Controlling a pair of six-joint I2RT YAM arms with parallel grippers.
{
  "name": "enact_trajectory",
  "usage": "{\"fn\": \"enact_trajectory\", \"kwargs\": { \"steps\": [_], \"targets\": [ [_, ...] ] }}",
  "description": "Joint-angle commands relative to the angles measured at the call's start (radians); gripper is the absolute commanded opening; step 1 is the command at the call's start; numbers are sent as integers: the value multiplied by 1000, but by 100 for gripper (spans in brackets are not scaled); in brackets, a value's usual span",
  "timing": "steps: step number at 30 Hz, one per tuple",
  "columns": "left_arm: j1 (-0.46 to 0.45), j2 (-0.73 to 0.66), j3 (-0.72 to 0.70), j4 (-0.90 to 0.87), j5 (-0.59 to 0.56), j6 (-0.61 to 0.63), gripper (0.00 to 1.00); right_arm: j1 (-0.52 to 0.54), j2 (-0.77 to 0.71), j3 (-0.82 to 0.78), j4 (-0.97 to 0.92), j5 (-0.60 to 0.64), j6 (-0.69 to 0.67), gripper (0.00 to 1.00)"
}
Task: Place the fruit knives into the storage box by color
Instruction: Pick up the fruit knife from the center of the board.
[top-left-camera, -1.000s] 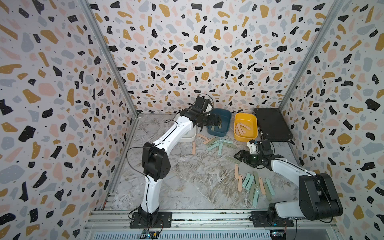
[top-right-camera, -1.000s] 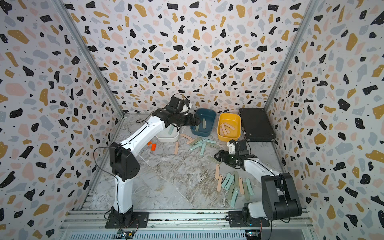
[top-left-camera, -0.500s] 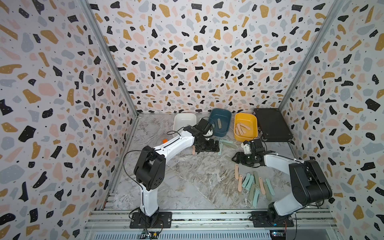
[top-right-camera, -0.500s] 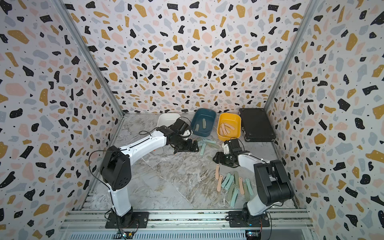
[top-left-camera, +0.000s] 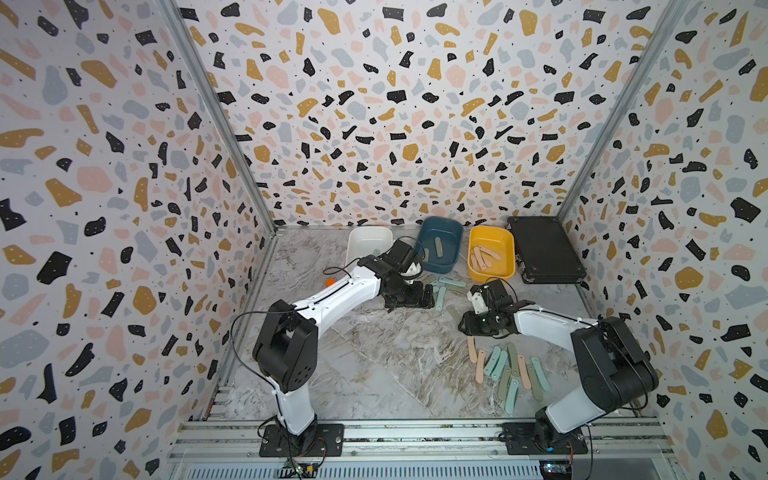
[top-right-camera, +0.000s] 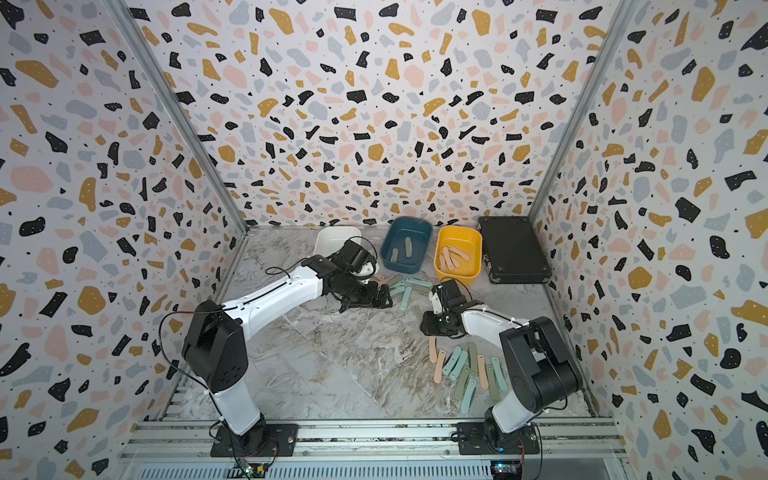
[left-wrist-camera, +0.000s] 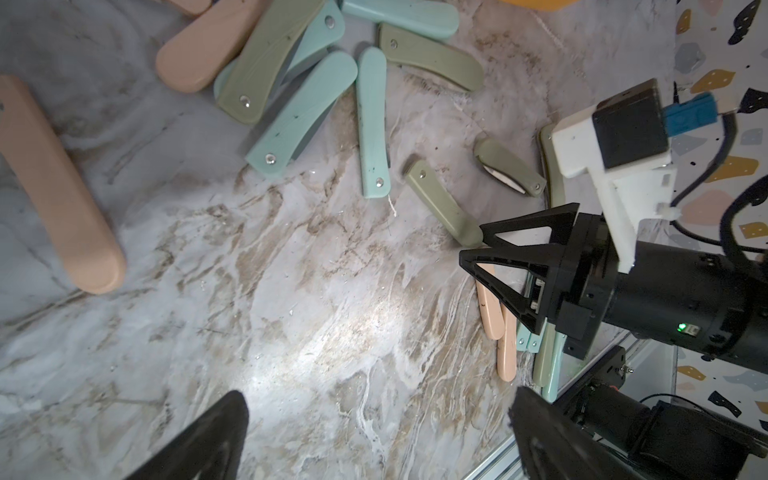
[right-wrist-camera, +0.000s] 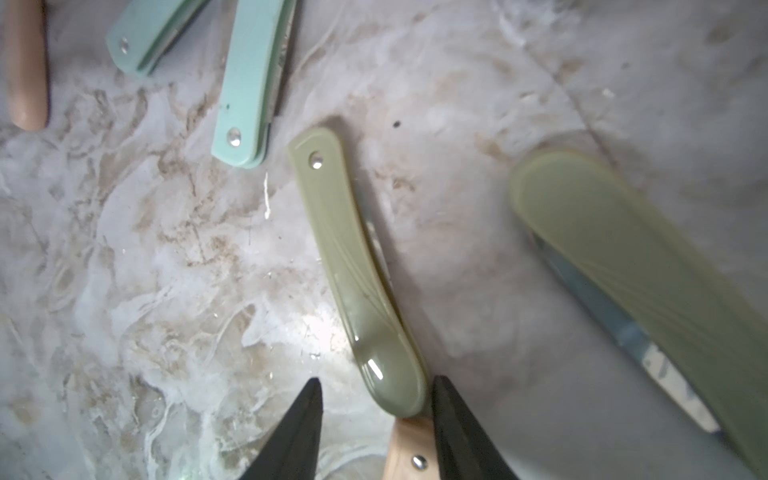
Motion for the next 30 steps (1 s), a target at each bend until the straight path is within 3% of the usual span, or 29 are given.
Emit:
{"fn": "enact_trajectory", "kwargs": {
  "steps": [1,8,22,25,30],
  "targets": [
    [22,-49,-24,-22,-27,1,99,20,40,68,-137,111,-50,45],
    [35,-74,-86,-8,-23,0,99,45,178,201,-220,208,-87,48],
    [62,-99,-125,-6,-7,20,99,76,287,286,-288,321,-39,25],
    [70,-116,-138,-7,-3,16,99,77,272,287,-308,355,-45,22],
    [81,-125,-142,-20,4,3,99,76,157,295,-309,303,-9,17]
  ]
}}
